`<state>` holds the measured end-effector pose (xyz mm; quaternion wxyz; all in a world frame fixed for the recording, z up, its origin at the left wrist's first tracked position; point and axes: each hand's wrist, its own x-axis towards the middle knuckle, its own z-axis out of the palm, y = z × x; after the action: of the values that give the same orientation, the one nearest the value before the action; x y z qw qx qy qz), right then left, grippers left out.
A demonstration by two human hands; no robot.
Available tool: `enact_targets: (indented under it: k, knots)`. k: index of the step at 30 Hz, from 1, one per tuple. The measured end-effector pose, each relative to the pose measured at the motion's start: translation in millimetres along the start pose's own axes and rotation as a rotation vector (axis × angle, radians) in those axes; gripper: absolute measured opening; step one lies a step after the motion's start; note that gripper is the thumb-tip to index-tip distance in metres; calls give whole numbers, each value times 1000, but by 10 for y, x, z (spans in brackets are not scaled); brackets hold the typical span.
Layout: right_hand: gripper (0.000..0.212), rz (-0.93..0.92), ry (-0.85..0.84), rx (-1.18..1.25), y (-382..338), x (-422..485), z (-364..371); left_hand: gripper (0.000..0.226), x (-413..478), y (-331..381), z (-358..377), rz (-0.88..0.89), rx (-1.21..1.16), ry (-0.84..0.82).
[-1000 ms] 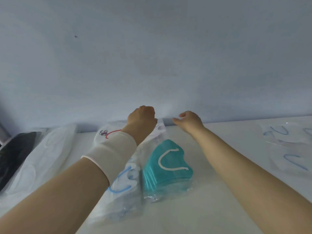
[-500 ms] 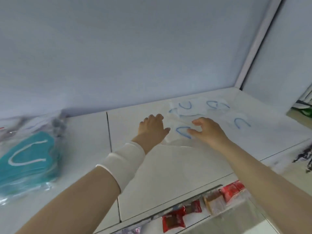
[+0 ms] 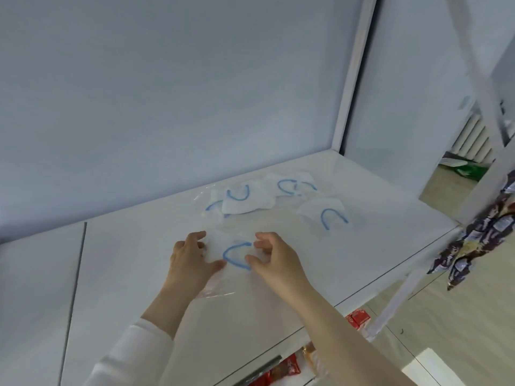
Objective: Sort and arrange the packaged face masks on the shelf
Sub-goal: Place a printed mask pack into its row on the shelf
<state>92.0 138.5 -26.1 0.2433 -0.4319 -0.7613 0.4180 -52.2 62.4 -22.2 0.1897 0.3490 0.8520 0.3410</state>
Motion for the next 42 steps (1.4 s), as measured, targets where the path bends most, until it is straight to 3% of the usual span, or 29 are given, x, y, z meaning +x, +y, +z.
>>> enact_targets:
  k: [5,9,12,16,18,21,23,25,27,29,33,37,39,42]
  knots:
    - [41,122,77,331,-55,-16,-156,39,-177,54,31,4,-157,-57]
    - [43,3,120,465,-176,-171,-462,20,-440,287,18,56,-314,-77]
    - [39,-137,42,499,-279,-183,-673,40,-538,542,84,5,-666,-175]
    - [29,-206,-201,601,-304,-54,-805,73,-491,789,238,-209,-1192,-297]
    - [35,-153,-320,637,-221,56,-852,61,-488,880,313,-252,-1307,-283]
    - [20,-152,-350,668,-19,276,-1053,37,-455,938,512,-260,-1335,-123]
    - [14,-221,-191,456,234,491,-1305,32,-446,914,616,-315,-1383,-6]
    - [36,-224,8,-63,600,761,-1556,29,-458,907,664,-353,-1432,68]
    - [73,-112,10,-538,914,950,-1686,28,-480,879,709,-367,-1452,139]
    - [85,-14,-52,-713,1048,1030,-1679,27,-521,896,749,-373,-1450,196]
    - [82,9,-44,-393,1023,1123,-1583,27,-614,933,818,-359,-1413,233]
    - [54,51,7,92,987,1131,-1714,26,-652,953,835,-342,-1417,259]
    - [27,-50,50,267,924,1041,-1816,24,-652,973,836,-344,-1436,258]
    - [21,-381,85,386,734,828,-1882,29,-648,1036,871,-328,-1460,242]
